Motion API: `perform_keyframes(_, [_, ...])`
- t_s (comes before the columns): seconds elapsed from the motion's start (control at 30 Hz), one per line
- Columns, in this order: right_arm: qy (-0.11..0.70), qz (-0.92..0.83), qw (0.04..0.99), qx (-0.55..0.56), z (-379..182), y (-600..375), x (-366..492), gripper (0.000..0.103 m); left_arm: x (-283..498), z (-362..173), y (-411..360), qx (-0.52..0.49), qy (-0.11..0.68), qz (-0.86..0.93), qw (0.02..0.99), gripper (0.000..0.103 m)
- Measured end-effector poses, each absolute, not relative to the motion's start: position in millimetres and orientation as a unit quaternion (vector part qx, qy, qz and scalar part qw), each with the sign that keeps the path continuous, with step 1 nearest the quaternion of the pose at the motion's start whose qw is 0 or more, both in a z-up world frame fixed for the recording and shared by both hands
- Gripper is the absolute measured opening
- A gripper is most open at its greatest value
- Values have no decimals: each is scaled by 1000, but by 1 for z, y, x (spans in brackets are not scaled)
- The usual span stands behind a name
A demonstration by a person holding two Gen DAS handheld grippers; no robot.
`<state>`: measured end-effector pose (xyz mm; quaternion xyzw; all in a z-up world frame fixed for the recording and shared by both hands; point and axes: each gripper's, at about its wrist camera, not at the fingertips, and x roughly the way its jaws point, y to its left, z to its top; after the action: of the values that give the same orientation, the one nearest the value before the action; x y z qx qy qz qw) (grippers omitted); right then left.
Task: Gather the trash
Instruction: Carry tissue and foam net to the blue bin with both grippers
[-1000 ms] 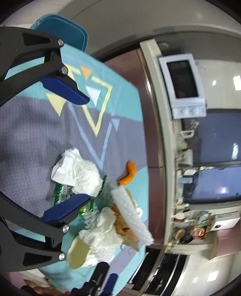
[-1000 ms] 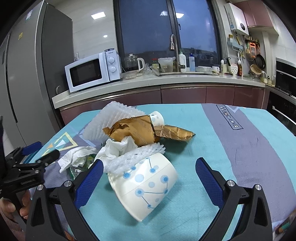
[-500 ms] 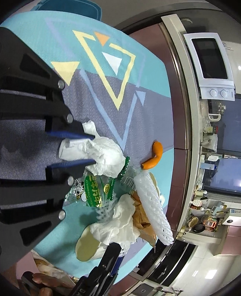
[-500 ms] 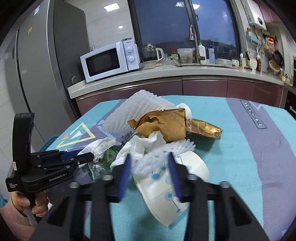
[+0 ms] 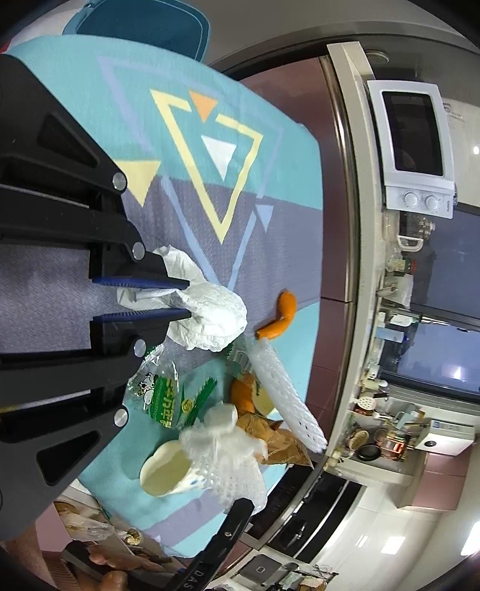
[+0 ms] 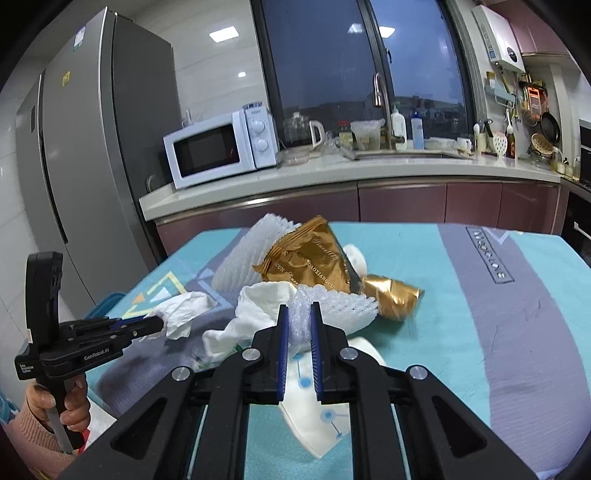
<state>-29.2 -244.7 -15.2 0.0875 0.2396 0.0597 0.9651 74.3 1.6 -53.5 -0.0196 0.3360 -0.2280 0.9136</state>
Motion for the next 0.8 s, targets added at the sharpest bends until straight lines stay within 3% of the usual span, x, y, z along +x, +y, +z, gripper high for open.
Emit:
perform_keyframes(0.53, [195,158,959,129,25,-231,-34,10,46,-30,75,-56,299,-180,935,11])
perform_keyframes(0.8, [207,275,933,108,30,-161,2,10,38,-26,140,-73,292,-115,947,11])
